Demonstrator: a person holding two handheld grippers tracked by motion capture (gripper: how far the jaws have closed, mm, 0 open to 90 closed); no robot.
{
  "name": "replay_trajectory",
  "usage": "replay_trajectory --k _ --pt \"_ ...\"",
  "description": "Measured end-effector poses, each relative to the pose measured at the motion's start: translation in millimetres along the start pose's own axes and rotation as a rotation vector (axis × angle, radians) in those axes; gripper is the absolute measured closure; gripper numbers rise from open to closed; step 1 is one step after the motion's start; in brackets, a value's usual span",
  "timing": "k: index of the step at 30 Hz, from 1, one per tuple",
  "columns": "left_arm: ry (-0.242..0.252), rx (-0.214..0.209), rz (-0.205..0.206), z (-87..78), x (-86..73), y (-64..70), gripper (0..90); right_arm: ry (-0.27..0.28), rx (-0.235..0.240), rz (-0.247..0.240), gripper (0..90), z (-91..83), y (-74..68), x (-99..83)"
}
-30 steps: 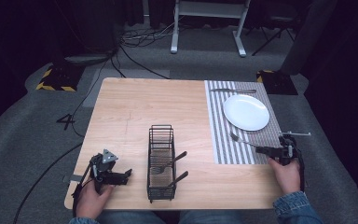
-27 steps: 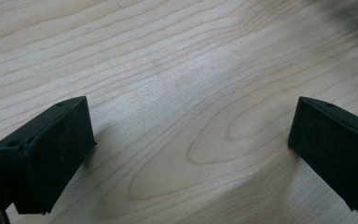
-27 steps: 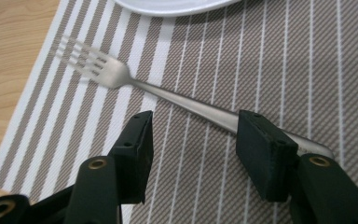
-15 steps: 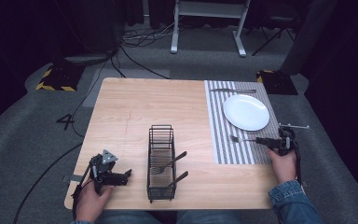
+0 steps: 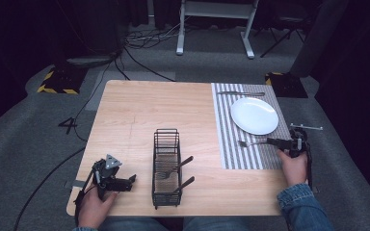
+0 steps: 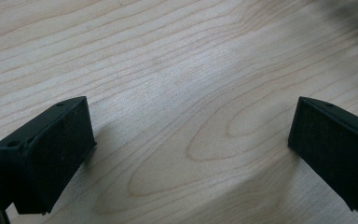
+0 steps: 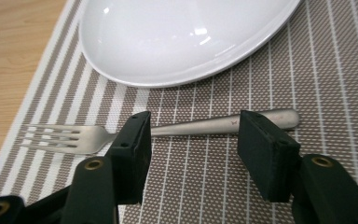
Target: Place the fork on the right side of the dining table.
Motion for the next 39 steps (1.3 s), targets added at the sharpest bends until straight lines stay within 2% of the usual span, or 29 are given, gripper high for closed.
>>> replay_trajectory --k 7,8,12,15,18,19,21,22,25,26,27,28,31,32,33,36,37,38,39 --pt "0.001 0.001 0.001 0.2 0.2 -0.2 0.2 0.028 0.017 -0.039 44.3 -21.2 -9.7 2.9" --pt "-0.002 0.001 0.005 0.3 0.4 -0.5 0.2 0.035 0.025 -0.051 44.0 -28.8 -14.7 3.6" --pt "-0.002 0.001 0.001 0.7 0.9 -0.5 0.2 0.041 0.035 -0.069 43.6 -36.9 -22.3 4.7" --pt "-0.001 -0.001 0.002 1.1 1.3 -0.4 0.2 0.041 0.059 -0.101 42.6 -44.8 -38.1 5.5" --pt "0.000 0.000 -0.001 1.2 1.4 -0.2 0.2 0.040 0.072 -0.118 42.5 -46.3 -45.5 6.0" --pt "0.000 0.000 0.000 1.3 1.5 -0.3 0.2 0.035 0.089 -0.135 42.3 -47.5 -55.3 6.2" --pt "0.000 0.000 0.000 1.3 1.5 -0.3 0.2 0.032 0.096 -0.143 42.3 -48.0 -60.9 6.4" --pt "0.000 0.000 0.000 1.3 1.5 -0.3 0.2 0.024 0.108 -0.170 42.1 -48.7 -74.3 7.4" --pt "0.000 0.000 -0.001 1.3 1.5 -0.2 0.2 0.019 0.121 -0.214 41.8 -49.8 -92.1 9.4" --pt "0.000 0.000 0.000 1.3 1.5 -0.3 0.2 0.019 0.121 -0.214 41.8 -49.8 -92.1 9.4" --pt "0.000 0.000 0.000 1.3 1.5 -0.3 0.2 0.018 0.126 -0.231 41.4 -50.3 -98.6 10.0" --pt "0.000 0.000 -0.001 1.3 1.5 -0.2 0.2 0.018 0.137 -0.275 40.8 -51.3 -112.5 10.8" --pt "0.000 0.000 0.000 1.3 1.5 -0.3 0.2 0.010 0.154 -0.311 40.2 -51.7 -128.1 9.2" --pt "0.000 0.000 0.000 1.3 1.5 -0.3 0.2 0.010 0.154 -0.311 40.2 -51.7 -128.1 9.2" --pt "0.000 0.000 0.000 1.3 1.5 -0.3 0.2 0.006 0.169 -0.335 40.0 -52.5 -139.7 7.2" --pt "0.000 0.000 0.000 1.2 1.5 -0.3 0.2 -0.002 0.193 -0.359 40.0 -54.2 -153.3 3.7" --pt "0.000 0.000 0.000 1.2 1.5 -0.3 0.2 -0.002 0.193 -0.359 40.0 -54.2 -153.3 3.7" --pt "0.000 -0.001 -0.001 1.3 1.5 -0.2 0.2 -0.015 0.216 -0.373 40.0 -56.2 -163.7 0.2" --pt "0.000 0.000 0.000 1.3 1.5 -0.3 0.2 -0.016 0.221 -0.381 40.0 -57.0 -166.9 -0.6"
Point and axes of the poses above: each handheld gripper's, and its own axes: z roughly forward along the jaws, x roughly out of its top, y roughly to its right, the point moved 8 cm from there along z, roughly forward along the jaws, and after that the axes turned 8 degrees about x, right-handed, at the moved point
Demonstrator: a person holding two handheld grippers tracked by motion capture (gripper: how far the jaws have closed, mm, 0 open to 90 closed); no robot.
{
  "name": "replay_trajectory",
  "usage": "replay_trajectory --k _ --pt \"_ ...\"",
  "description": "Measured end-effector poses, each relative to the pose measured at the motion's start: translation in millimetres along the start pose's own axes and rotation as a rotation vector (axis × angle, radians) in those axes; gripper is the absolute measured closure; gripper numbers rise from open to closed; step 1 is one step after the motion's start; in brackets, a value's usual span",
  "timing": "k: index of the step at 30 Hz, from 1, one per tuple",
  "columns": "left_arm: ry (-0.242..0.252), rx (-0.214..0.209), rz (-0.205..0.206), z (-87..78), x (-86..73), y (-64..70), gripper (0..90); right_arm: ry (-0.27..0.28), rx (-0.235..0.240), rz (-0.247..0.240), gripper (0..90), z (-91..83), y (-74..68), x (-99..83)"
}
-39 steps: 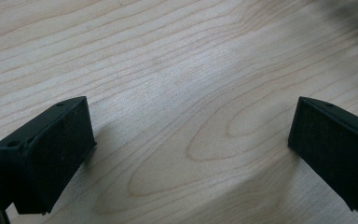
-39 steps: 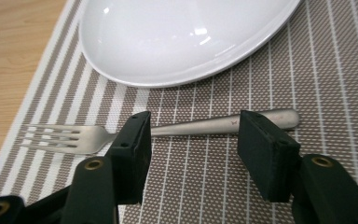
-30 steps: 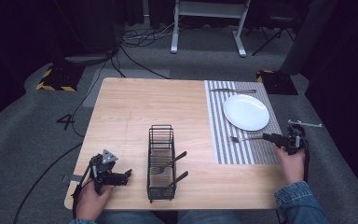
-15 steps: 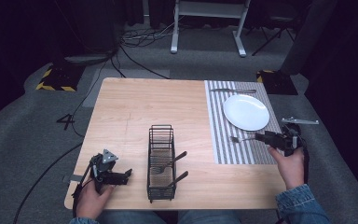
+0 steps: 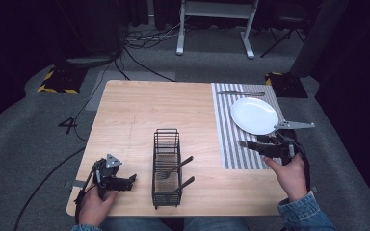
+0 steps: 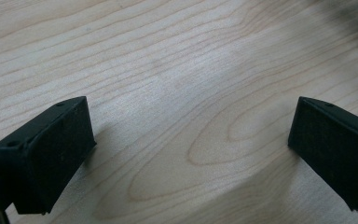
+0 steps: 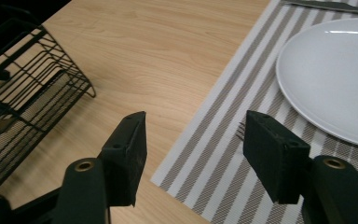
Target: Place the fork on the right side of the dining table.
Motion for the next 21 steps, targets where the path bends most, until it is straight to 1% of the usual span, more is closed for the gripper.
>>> replay_trajectory --k 3,4,5,6,8,9,10,11,12,14,15,16,19,20,21 --pt "0.000 0.000 0.000 0.0 0.0 0.0 0.2 -0.006 0.020 -0.020 39.4 -0.3 -12.5 1.4" --pt "0.000 0.000 0.000 0.0 0.0 0.0 0.2 -0.006 0.020 -0.020 39.4 -0.3 -12.5 1.4" --pt "0.000 0.000 0.000 0.0 0.0 0.0 0.2 -0.010 0.025 -0.028 38.9 0.1 -16.0 1.5" --pt "0.000 0.000 0.000 0.0 0.0 0.0 0.2 -0.025 0.032 -0.049 37.8 2.5 -23.6 1.0" --pt "0.000 0.000 0.000 0.0 0.0 0.0 0.2 -0.038 0.033 -0.071 36.0 5.5 -28.9 -0.3" --pt "0.000 0.000 0.000 0.0 0.0 0.0 0.2 -0.038 0.033 -0.071 36.0 5.5 -28.9 -0.3" --pt "0.000 0.000 0.000 0.0 0.0 0.0 0.2 -0.050 0.035 -0.086 35.2 8.1 -31.7 -1.6" --pt "0.000 0.000 0.000 0.0 0.0 0.0 0.2 -0.073 0.044 -0.097 35.1 11.9 -35.2 -4.3" --pt "0.000 0.000 -0.001 0.0 0.0 0.1 0.2 -0.101 0.044 -0.120 34.5 17.5 -39.1 -8.8" --pt "0.000 0.000 0.000 0.0 0.0 0.0 0.2 -0.109 0.040 -0.125 34.3 19.3 -40.4 -10.6" --pt "0.000 0.000 0.000 0.0 0.0 0.0 0.2 -0.123 0.047 -0.144 34.2 25.0 -43.8 -15.5" --pt "0.000 0.000 0.000 0.0 0.0 0.0 0.2 -0.129 0.054 -0.143 34.2 27.2 -45.5 -18.0" --pt "0.000 0.000 0.000 0.0 0.0 0.0 0.2 -0.137 0.052 -0.155 34.1 31.3 -47.0 -21.9" --pt "0.000 0.000 0.000 0.0 0.0 0.1 0.2 -0.142 0.048 -0.185 33.6 36.4 -48.7 -27.1" --pt "0.000 0.000 0.000 0.0 0.0 0.1 0.2 -0.142 0.048 -0.185 33.6 36.4 -48.7 -27.1"
Point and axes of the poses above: each handheld gripper's, and its own axes: z roughly forward along the jaws, x roughly out of its top, y roughly to its right, the point moved 8 cm from there along z, roughly forward along the jaws, and after that the axes turned 8 degrees about x, right-handed, at the moved point
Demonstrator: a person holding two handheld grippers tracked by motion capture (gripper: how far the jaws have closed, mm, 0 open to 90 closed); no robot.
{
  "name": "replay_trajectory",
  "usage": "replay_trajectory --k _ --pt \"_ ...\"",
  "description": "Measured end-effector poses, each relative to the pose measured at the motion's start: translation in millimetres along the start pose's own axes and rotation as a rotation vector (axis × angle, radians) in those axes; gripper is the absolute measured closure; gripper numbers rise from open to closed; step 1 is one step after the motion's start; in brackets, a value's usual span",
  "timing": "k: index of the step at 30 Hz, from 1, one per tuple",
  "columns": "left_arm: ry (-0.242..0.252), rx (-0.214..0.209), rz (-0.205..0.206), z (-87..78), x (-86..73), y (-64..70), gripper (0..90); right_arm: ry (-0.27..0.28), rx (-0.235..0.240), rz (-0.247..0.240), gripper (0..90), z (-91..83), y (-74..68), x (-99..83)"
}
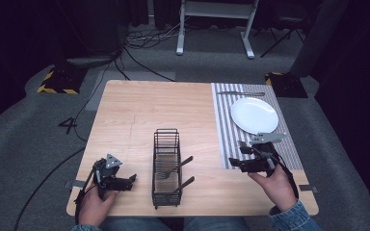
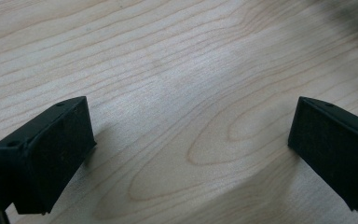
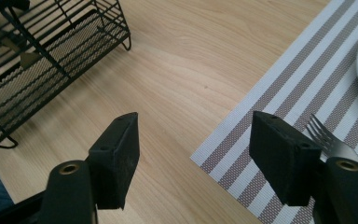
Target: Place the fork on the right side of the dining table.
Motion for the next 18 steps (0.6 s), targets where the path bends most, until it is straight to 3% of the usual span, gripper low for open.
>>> replay_trajectory --k 4,8,18 --pt "0.000 0.000 0.000 0.0 0.0 0.0 0.2 -0.006 0.031 -0.035 36.5 12.4 -6.9 -8.6" --pt "0.000 0.000 0.000 0.0 0.0 -0.1 0.2 -0.009 0.056 -0.026 38.5 30.6 -11.0 -22.0" --pt "0.000 0.000 0.000 0.0 0.0 0.0 0.2 -0.008 0.069 -0.051 40.8 68.1 -15.5 -52.3"
Point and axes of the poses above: each handheld gripper's, and its own axes: z roughly forward along the jaws, x roughly out of its top, y roughly to its right, the point moved 8 cm from there along z, roughly forward along the jaws, and after that the axes turned 8 degrees about x, right-handed, at the moved point
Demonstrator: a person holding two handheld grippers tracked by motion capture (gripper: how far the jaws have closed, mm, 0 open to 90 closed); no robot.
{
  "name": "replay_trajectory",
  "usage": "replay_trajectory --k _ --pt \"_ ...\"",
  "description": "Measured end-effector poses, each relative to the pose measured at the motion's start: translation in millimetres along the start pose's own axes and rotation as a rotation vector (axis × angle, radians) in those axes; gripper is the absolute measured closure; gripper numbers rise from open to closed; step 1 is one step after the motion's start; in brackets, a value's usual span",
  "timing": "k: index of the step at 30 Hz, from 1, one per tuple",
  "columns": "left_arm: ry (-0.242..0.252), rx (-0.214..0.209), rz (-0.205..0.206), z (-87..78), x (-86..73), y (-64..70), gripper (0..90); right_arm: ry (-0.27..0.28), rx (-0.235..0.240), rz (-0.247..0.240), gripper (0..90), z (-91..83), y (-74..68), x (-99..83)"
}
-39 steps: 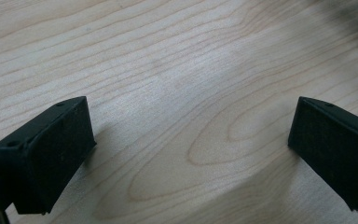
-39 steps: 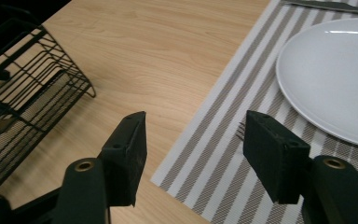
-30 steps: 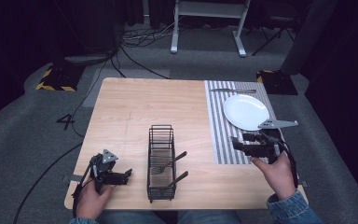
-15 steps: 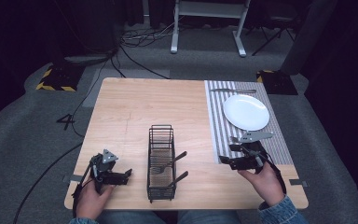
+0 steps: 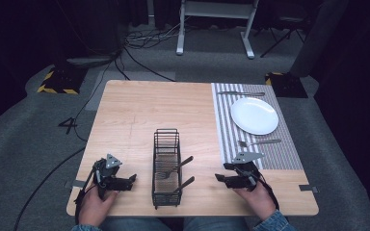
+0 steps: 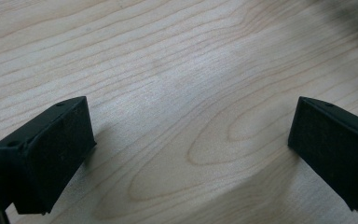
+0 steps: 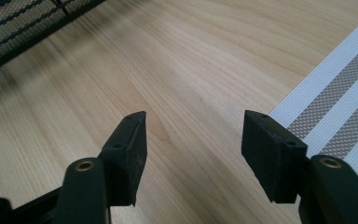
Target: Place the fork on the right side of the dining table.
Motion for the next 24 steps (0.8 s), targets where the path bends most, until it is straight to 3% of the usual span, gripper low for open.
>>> replay_trajectory --k 17,24 --pt "-0.002 0.000 0.001 -0.1 -0.1 -0.1 0.2 0.046 -0.073 -0.085 39.1 16.1 -4.4 -19.5" --pt "-0.001 0.000 0.002 -0.1 -0.2 -0.1 0.2 0.032 -0.051 -0.099 23.1 18.7 -6.5 -20.9"
Point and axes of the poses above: each handheld gripper's, and its own axes: z roughly forward along the jaws, x roughly out of its top, y roughly to its right, the point moved 8 cm from there along z, roughly forward along the jaws, and after that the axes turned 8 degrees about x, right-handed, at the moved point
